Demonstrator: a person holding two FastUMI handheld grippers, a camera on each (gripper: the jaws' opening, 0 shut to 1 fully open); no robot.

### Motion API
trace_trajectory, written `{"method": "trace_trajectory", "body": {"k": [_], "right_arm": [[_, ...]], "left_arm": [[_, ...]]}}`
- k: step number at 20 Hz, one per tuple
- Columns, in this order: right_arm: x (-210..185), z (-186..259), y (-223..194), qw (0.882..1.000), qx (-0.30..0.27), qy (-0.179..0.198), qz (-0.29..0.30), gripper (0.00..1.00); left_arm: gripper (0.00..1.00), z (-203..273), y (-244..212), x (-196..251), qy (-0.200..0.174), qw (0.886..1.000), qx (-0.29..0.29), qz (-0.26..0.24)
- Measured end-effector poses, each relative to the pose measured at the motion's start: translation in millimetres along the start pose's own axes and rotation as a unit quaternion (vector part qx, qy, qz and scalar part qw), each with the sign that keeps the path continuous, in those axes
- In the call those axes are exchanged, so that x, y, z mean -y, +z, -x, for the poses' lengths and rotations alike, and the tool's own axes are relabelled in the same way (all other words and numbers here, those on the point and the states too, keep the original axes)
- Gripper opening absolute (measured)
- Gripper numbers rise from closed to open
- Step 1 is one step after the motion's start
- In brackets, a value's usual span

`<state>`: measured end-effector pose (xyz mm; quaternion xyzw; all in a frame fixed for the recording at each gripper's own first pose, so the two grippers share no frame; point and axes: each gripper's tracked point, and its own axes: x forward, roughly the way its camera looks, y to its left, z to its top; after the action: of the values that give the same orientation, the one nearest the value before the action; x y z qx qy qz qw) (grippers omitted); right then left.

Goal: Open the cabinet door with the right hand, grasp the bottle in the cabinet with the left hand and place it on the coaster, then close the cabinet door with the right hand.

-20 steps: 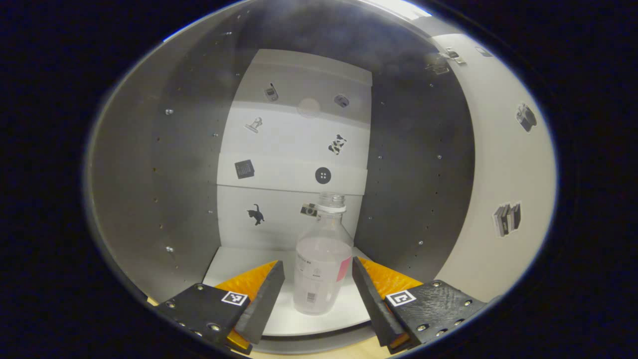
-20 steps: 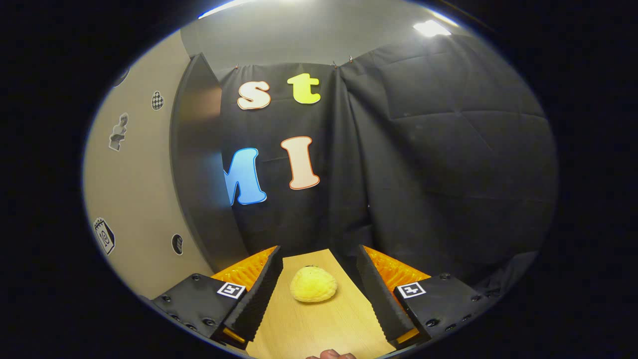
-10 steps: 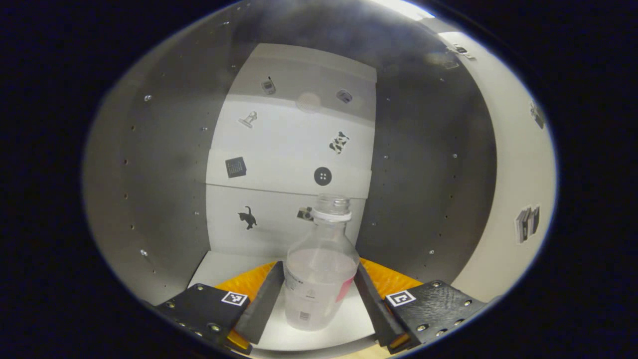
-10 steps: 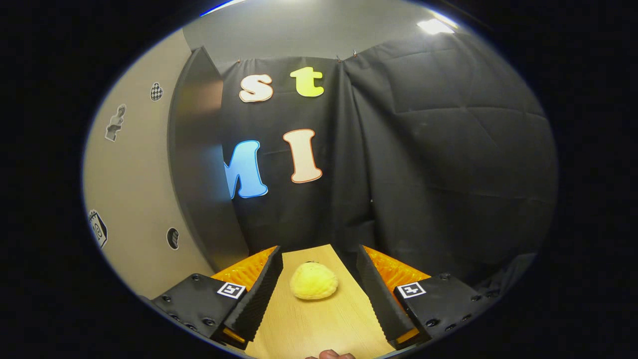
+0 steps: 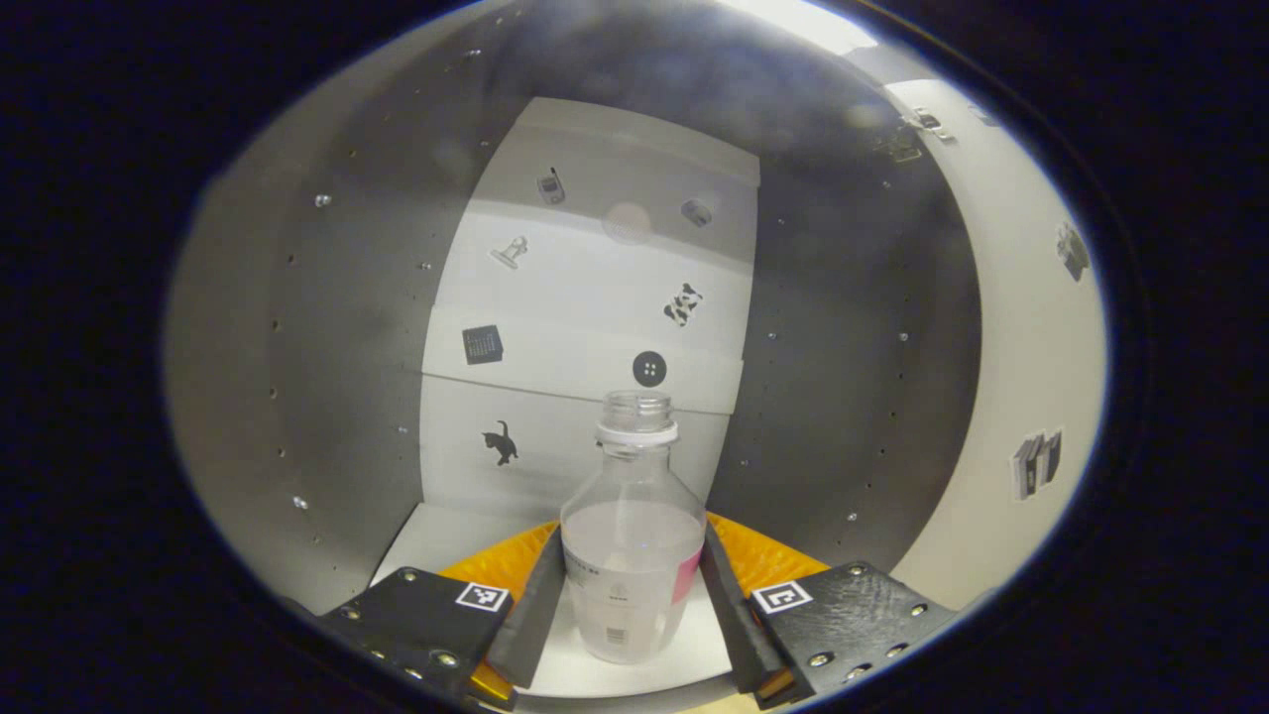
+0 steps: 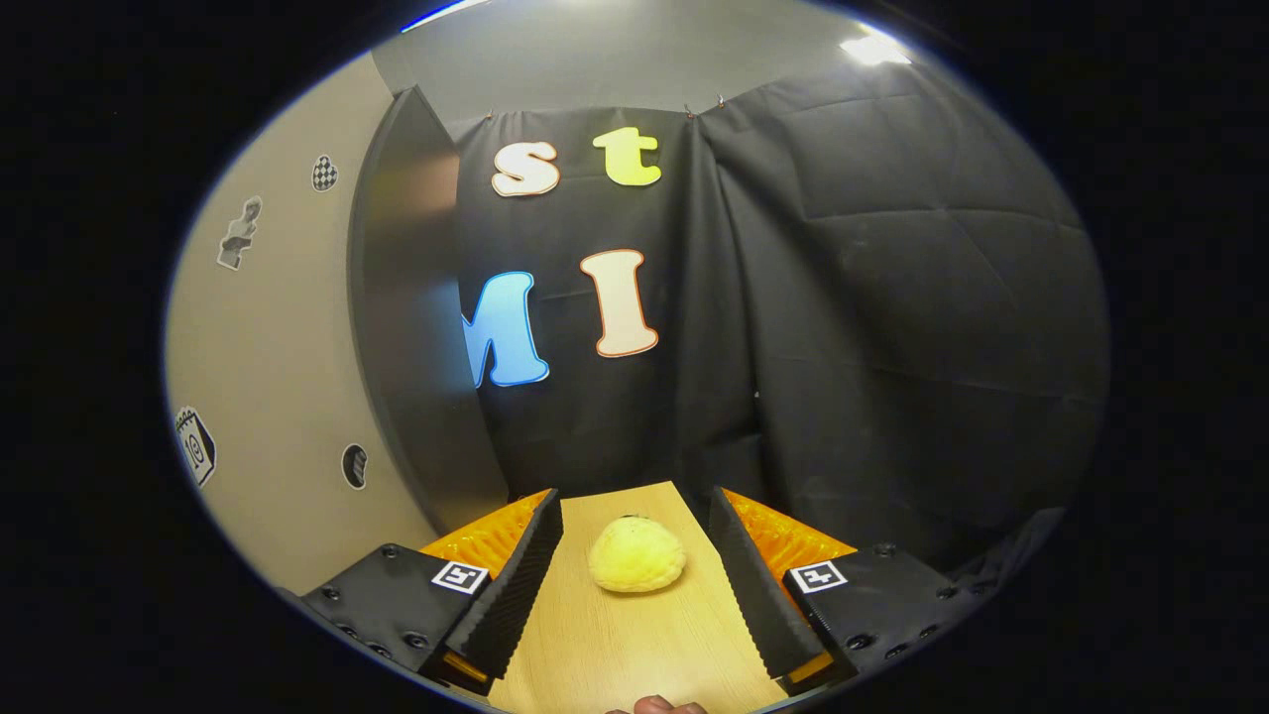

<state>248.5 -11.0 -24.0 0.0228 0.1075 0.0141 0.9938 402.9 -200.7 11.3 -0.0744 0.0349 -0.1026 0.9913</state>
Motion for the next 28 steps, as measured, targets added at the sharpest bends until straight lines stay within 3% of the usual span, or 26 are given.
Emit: {"method": "trace_trajectory", "body": {"k": [5,7,8,11,15,17,21,22,24,25,28], "right_arm": [[-10,9,1,1.000,0.003,0.010,-0.004,0.95],[-17,18,1,1.000,0.007,0.013,-0.005,0.95],[-21,25,3,1.000,0.012,0.016,-0.006,0.95],[-24,45,3,1.000,0.022,0.014,-0.002,0.95],[-24,81,2,0.999,0.031,0.008,-0.012,0.92],[-22,100,-1,0.999,0.033,0.003,-0.014,0.95],[-25,133,-10,0.999,0.028,0.002,-0.021,0.91],[-28,141,-11,0.999,0.028,0.004,-0.019,0.94],[-30,158,-17,0.999,0.030,0.001,-0.011,0.91],[-30,165,-18,0.999,0.031,-0.002,-0.008,0.95],[-37,177,-20,0.999,0.032,0.001,-0.015,0.92]], "left_arm": [[0.76,43,17,1,-0.006,1.000,0.012,-0.022],[0.71,67,26,0,-0.010,0.999,0.019,-0.030],[0.76,81,30,-1,-0.012,0.999,0.023,-0.037],[0.71,128,39,-6,-0.009,0.998,0.026,-0.062],[0.71,187,45,-15,-0.003,0.996,0.029,-0.080],[0.71,219,45,-20,0.002,0.996,0.032,-0.086],[0.71,279,26,-33,0.018,0.995,0.030,-0.091],[0.76,294,18,-37,0.024,0.995,0.031,-0.093],[0.71,320,-4,-44,0.031,0.995,0.027,-0.093],[0.71,330,-17,-47,0.035,0.995,0.022,-0.092],[0.74,351,-56,-59,0.048,0.995,0.002,-0.088]]}}
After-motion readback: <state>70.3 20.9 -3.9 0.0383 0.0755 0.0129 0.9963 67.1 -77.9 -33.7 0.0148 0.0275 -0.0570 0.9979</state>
